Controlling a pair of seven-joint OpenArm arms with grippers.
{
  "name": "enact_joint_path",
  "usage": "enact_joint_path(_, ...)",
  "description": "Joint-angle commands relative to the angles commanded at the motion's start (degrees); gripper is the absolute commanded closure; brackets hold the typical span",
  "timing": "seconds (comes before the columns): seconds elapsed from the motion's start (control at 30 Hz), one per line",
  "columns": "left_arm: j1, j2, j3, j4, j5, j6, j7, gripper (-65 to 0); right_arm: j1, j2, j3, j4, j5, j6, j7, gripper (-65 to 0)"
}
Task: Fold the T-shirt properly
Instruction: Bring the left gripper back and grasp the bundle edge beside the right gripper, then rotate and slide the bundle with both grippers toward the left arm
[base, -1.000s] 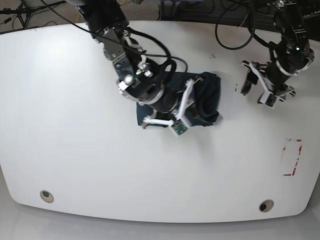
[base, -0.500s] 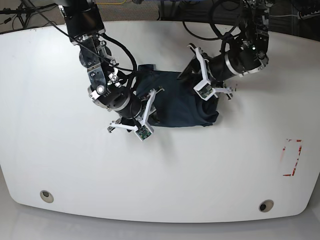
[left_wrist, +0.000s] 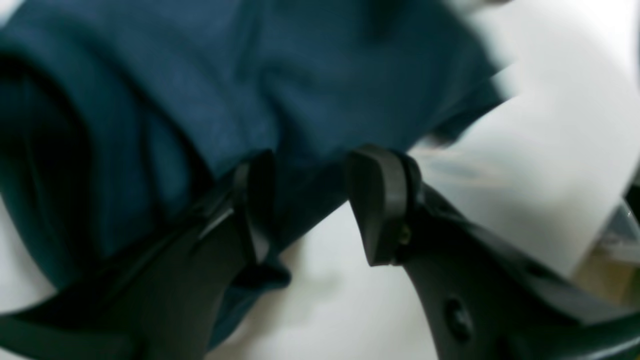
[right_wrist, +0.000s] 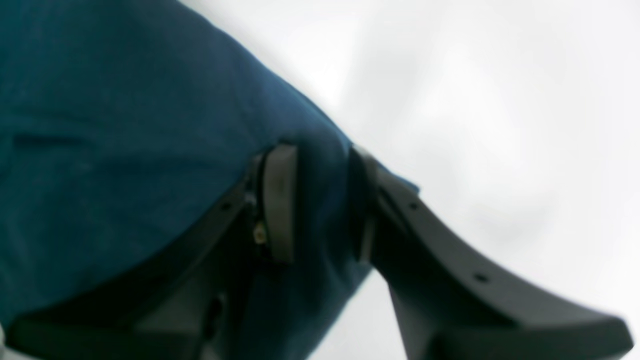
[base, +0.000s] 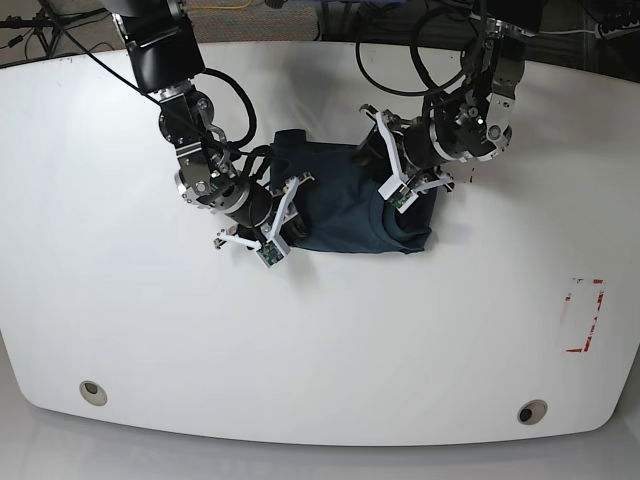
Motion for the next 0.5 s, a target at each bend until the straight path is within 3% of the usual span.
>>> enact_joint_path(0.27,-5.2,-3.4,-0.3,-5.2,0.1,0.0,0.0,-25.1,-7.6,0.3,0.1,4.1,0.0,-0.53,0.4,-16.6)
enact_joint_path(0.43,-9.6,-3.5,-0.1,-10.0,0.1,0.0,0.0,-25.1,-12.0,0.2,0.1,7.2,0.0,-0.79,0.4,-16.6)
enact_joint_path(0.5,-11.6,-3.5,-0.1,-11.8,0.1,0.0,0.0,-25.1,-13.7,-0.1,0.1,8.4,-0.1,-1.85,0.4,-16.6)
